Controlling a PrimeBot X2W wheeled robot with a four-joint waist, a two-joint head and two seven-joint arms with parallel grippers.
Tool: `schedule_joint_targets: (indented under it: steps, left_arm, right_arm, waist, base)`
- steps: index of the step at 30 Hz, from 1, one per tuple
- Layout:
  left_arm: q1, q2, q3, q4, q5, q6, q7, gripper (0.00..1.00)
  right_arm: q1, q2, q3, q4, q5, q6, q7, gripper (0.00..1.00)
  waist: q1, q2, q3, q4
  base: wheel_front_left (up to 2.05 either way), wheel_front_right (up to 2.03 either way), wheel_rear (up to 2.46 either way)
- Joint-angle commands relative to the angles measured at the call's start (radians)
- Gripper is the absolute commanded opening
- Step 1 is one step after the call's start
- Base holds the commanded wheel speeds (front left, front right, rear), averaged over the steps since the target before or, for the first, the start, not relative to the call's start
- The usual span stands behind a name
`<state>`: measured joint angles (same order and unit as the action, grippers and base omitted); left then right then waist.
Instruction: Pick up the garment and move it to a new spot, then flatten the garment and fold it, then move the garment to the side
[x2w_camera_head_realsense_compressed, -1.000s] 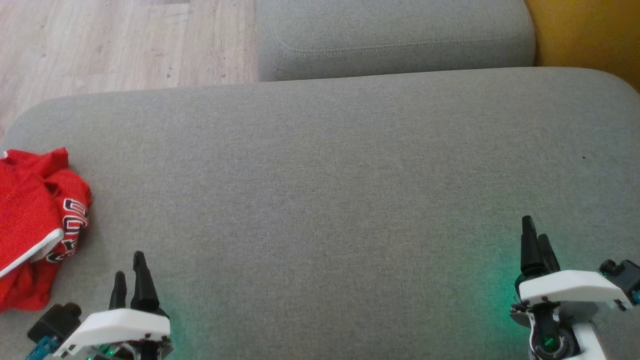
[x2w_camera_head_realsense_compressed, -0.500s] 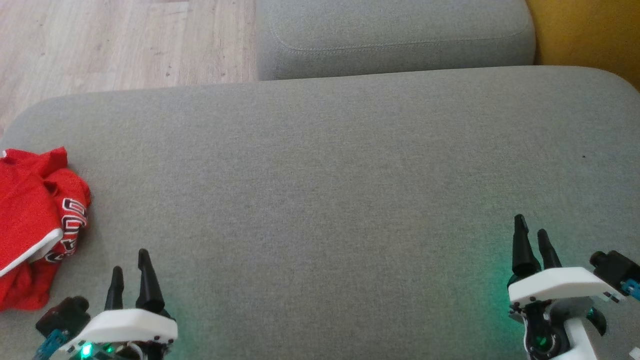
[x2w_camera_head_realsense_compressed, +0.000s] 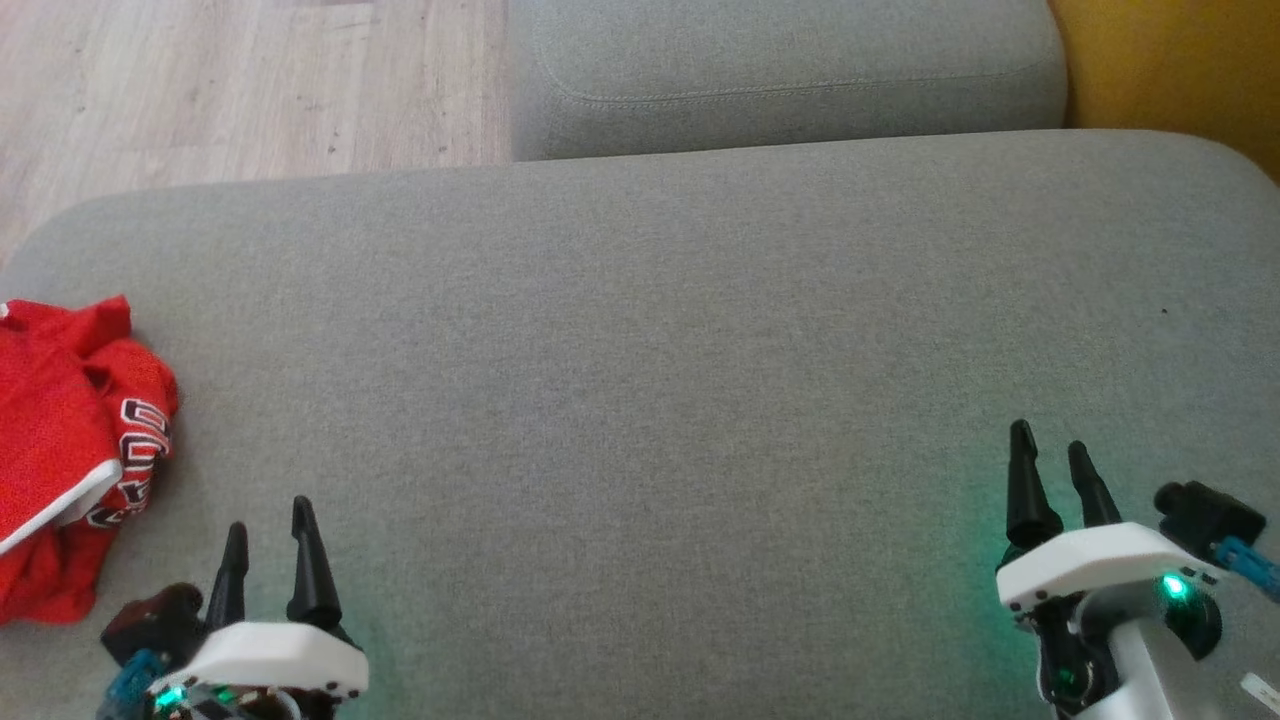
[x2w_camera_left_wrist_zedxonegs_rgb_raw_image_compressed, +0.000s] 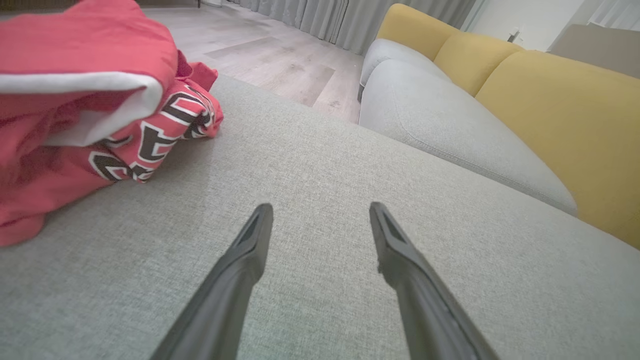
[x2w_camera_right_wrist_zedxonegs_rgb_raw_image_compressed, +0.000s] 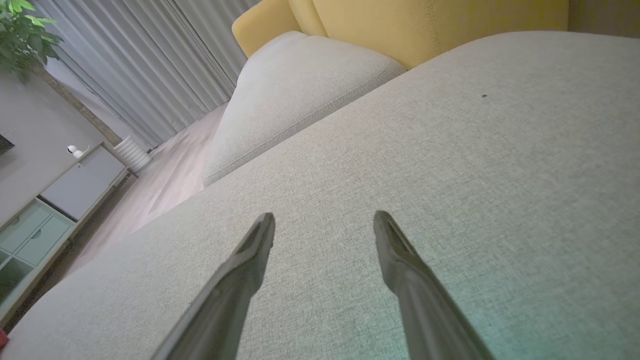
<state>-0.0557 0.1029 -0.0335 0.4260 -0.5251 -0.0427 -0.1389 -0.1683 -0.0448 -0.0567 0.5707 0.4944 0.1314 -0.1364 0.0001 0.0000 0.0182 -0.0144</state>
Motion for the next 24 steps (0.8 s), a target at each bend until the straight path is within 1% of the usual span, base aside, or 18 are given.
schedule_joint_targets:
  steps: [1, 13, 24]
  left_arm:
    - [-0.049, 0.024, 0.016, -0.021, 0.038, 0.004, -0.016, 1.00]
    - [-0.053, 0.030, 0.005, -0.010, 0.189, 0.015, -0.051, 1.00]
    - [-0.051, 0.023, 0.003, 0.010, 0.305, 0.027, -0.081, 1.00]
  right_arm:
    - [-0.055, -0.004, 0.024, -0.019, -0.039, -0.001, -0.018, 1.00]
    - [-0.066, -0.004, 0.044, 0.011, -0.186, -0.001, -0.053, 1.00]
    - [-0.076, -0.005, 0.045, 0.056, -0.316, -0.001, -0.083, 1.00]
  waist:
    - [0.0000, 0.0000, -0.001, -0.001]
    - [0.0000, 0.0000, -0.001, -0.010]
    - [0.0000, 0.0000, -0.001, -0.015]
  base:
    - [0.00, 0.00, 0.00]
    - [0.00, 0.00, 0.00]
    - [0.00, 0.00, 0.00]
